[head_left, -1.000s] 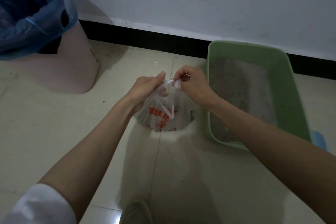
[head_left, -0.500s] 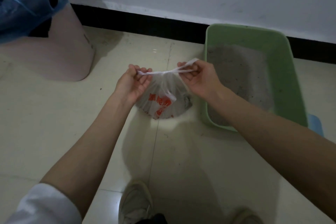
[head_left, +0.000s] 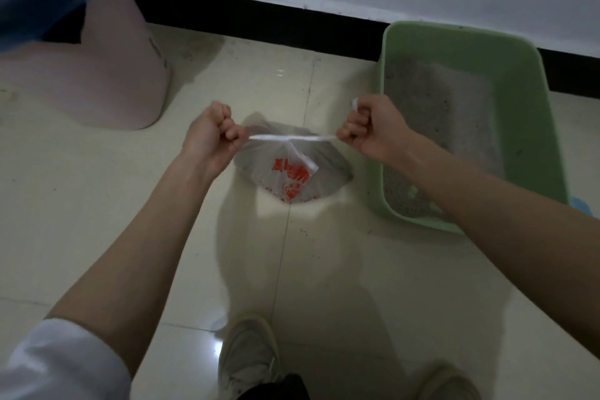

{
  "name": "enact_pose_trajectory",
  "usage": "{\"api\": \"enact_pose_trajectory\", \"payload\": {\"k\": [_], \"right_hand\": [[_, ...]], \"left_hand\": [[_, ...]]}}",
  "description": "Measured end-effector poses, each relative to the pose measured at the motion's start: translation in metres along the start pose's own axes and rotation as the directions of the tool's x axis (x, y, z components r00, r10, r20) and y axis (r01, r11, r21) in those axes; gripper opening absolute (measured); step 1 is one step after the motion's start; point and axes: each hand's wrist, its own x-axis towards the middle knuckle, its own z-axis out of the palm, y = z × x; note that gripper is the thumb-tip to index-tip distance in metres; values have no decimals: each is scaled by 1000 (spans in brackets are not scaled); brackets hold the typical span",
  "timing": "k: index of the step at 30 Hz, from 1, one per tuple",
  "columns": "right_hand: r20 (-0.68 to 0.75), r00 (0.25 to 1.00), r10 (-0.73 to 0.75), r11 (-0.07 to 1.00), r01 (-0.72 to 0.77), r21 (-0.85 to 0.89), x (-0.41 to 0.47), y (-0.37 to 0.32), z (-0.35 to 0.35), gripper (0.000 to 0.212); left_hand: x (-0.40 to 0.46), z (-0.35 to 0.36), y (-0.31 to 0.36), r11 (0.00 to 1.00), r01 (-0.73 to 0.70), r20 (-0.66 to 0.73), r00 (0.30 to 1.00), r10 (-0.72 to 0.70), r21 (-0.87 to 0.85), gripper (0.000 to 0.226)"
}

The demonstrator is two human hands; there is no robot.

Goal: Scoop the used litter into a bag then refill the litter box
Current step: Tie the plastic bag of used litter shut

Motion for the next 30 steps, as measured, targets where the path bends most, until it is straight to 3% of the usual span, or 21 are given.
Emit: {"api": "enact_pose_trajectory", "payload": {"k": [3, 8, 13, 15, 17, 19, 21, 23, 24, 27, 30], "right_hand": [[-82, 997, 0, 985, -14, -170, 12, 7, -11, 34], [-126, 992, -14, 940, -30, -340, 13, 16, -6, 34], [-73, 989, -128, 951, 101, -292, 9, -1, 0, 36], [-91, 990, -112, 957, 82, -279, 10, -1, -1, 34], [-108, 991, -80, 944, 41, -328, 10, 5, -2, 33], [-96, 993, -62, 920, 20, -392, 5, 4, -4, 33], [-17, 995, -94, 874, 74, -481, -1, -7, -4, 29], [82, 980, -182, 759, 194, -621, -9, -22, 1, 21], [125, 966, -228, 667, 249, -702, -14, -28, 5, 18], [246, 917, -316, 428, 369, -825, -28, -39, 25, 13], [340, 880, -332, 411, 459, -787, -33, -41, 43, 11]], "left_hand": [[10, -24, -15, 996, 67, -94, 994, -62, 53, 34], [15, -28, -22, 980, 139, -168, 979, -115, 139, 33], [8, -16, 4, 991, -73, -3, 997, 74, 114, 44], [6, -16, 0, 987, -81, -18, 996, 84, 136, 40], [5, -19, -12, 954, -105, -58, 990, 126, 281, 36], [2, -20, -17, 830, -198, -24, 969, 246, 521, 34], [-6, -16, -12, 560, -344, 130, 914, 385, 754, 27], [-16, -5, -5, 257, -443, 331, 863, 383, 859, 12], [-23, 4, -2, 176, -461, 392, 862, 323, 869, 8], [-34, 36, 1, 94, -491, 475, 867, 151, 866, 31], [-35, 63, -1, 79, -549, 541, 835, 103, 832, 33]]}}
